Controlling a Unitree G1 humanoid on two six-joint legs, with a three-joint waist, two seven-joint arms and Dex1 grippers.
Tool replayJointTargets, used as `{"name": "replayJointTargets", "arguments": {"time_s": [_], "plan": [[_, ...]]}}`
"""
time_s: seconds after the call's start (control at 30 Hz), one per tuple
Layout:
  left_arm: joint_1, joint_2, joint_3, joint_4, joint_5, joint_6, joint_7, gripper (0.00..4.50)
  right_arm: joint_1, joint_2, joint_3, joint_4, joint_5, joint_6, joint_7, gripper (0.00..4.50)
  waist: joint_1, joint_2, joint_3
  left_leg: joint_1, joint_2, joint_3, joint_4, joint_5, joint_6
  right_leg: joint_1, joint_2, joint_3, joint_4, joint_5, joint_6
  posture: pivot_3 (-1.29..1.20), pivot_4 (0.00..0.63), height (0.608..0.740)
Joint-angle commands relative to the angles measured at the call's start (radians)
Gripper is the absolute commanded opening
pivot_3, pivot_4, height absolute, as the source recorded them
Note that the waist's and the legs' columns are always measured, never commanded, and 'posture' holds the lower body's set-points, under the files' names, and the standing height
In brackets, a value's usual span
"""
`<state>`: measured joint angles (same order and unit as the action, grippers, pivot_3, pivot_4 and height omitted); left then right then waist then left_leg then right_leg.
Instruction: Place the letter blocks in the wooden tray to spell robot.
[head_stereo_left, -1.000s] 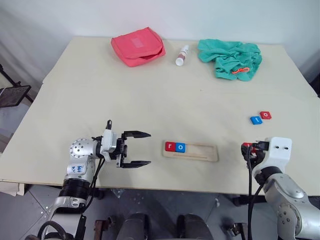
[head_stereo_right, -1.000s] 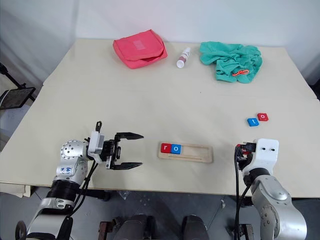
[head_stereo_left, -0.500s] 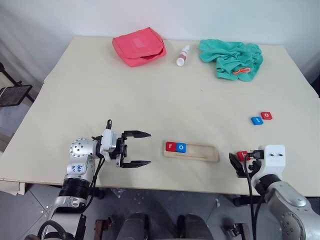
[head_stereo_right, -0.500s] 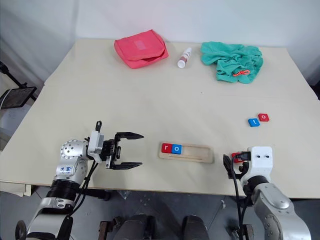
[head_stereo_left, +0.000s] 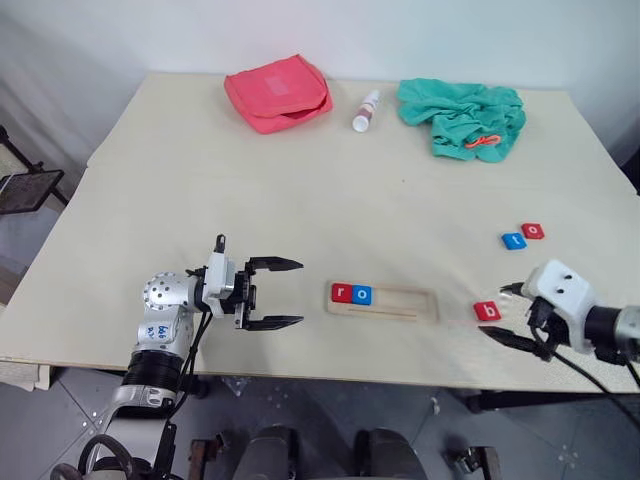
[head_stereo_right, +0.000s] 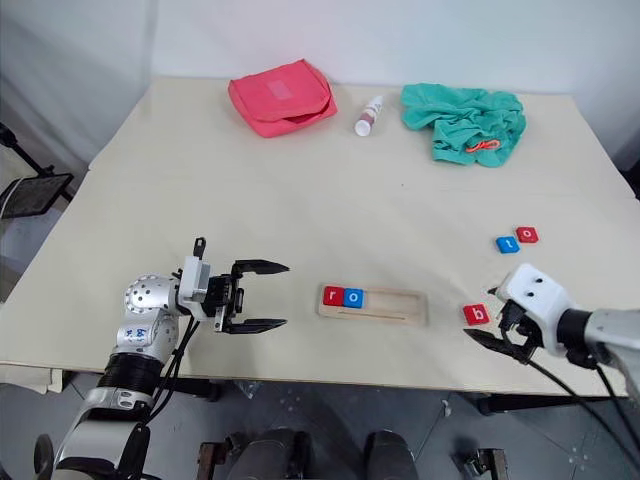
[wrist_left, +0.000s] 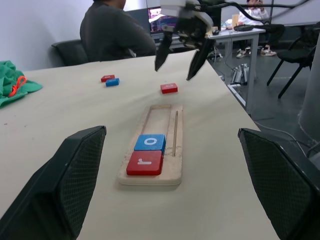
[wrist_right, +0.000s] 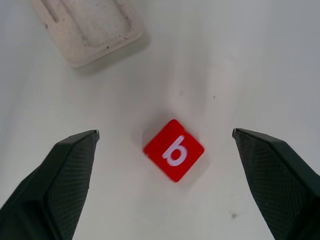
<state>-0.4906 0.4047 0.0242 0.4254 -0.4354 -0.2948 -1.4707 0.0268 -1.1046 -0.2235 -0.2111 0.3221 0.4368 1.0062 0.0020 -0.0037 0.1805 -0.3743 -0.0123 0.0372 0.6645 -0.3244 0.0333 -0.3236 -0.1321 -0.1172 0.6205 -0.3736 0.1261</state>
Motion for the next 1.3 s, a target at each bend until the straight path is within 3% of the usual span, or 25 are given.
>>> {"name": "replayJointTargets", "arguments": {"time_s": [0.03, 0.23, 0.47, 0.57, 0.77, 0.83, 0.9, 1.13, 1.3], "plan": [[0.01, 0.01, 0.012, -0.026, -0.015, -0.007, -0.002, 4.5, -0.129, -0.052, 0.114, 0.191, -0.09, -0.17, 0.146, 4.48, -0.002, 0.0, 0.0, 0.0, 0.0, 0.0, 0.0, 0.0, 0.0, 0.0, 0.0, 0.0, 0.0, 0.0, 0.0, 0.0, 0.15, 0.74], [0.036, 0.019, 0.016, -0.062, -0.018, 0.003, 0.011, 4.5, -0.319, -0.041, 0.257, 0.435, -0.182, -0.346, 0.304, 4.48, -0.001, 0.0, 0.0, -0.001, 0.0, 0.0, 0.001, 0.0, 0.0, 0.0, -0.001, -0.004, 0.0, 0.0, 0.001, 0.0, 0.15, 0.74], [0.07, 0.028, 0.021, -0.112, -0.019, 0.02, 0.041, 4.5, -0.402, 0.014, 0.314, 0.532, -0.21, -0.41, 0.354, 4.48, -0.001, 0.0, 0.0, -0.001, 0.0, -0.001, 0.001, 0.0, 0.001, 0.0, -0.002, -0.01, 0.0, 0.0, 0.001, 0.0, 0.15, 0.74], [0.08, 0.035, 0.024, -0.122, -0.02, 0.02, 0.051, 4.5, -0.414, 0.033, 0.322, 0.544, -0.216, -0.415, 0.367, 3.87, -0.002, 0.0, 0.0, -0.001, 0.0, -0.001, 0.002, 0.0, 0.0, 0.0, -0.001, -0.011, 0.0, 0.0, 0.001, 0.0, 0.15, 0.74], [0.081, 0.04, 0.025, -0.118, -0.019, 0.017, 0.058, 4.5, -0.432, 0.056, 0.32, 0.562, -0.226, -0.417, 0.359, 1.79, -0.005, 0.0, 0.0, -0.001, 0.001, 0.0, 0.003, 0.0, 0.0, 0.001, -0.001, -0.01, 0.0, 0.0, 0.001, 0.0, 0.15, 0.74], [0.078, 0.04, 0.026, -0.111, -0.02, 0.013, 0.056, 4.5, -0.442, 0.059, 0.314, 0.559, -0.225, -0.404, 0.353, 1.46, -0.004, 0.0, 0.0, -0.001, 0.001, 0.0, 0.003, 0.0, 0.0, 0.001, -0.001, -0.01, 0.0, 0.0, 0.001, 0.0, 0.15, 0.74], [0.074, 0.042, 0.029, -0.1, -0.022, 0.009, 0.05, 4.5, -0.451, 0.049, 0.309, 0.533, -0.226, -0.365, 0.353, 1.47, -0.004, 0.0, 0.0, -0.001, 0.001, 0.0, 0.003, 0.0, 0.0, 0.001, -0.001, -0.01, 0.0, 0.0, 0.001, 0.0, 0.15, 0.74], [0.045, 0.062, 0.042, 0.005, -0.034, -0.038, -0.047, 4.5, -0.503, 0.018, 0.291, 0.216, -0.163, 0.039, 0.335, 1.47, -0.002, 0.0, 0.0, -0.001, 0.001, 0.0, 0.003, 0.0, 0.0, 0.0, -0.001, -0.01, 0.001, 0.0, 0.001, 0.0, 0.15, 0.74], [-0.004, 0.047, 0.041, 0.072, -0.04, -0.07, -0.07, 4.5, -0.559, 0.079, 0.311, 0.026, -0.089, 0.234, 0.281, 1.47, 0.002, 0.0, 0.0, -0.002, 0.0, -0.002, 0.003, 0.0, 0.0, 0.0, -0.002, -0.008, 0.0, 0.0, 0.001, 0.0, 0.15, 0.74]]}}
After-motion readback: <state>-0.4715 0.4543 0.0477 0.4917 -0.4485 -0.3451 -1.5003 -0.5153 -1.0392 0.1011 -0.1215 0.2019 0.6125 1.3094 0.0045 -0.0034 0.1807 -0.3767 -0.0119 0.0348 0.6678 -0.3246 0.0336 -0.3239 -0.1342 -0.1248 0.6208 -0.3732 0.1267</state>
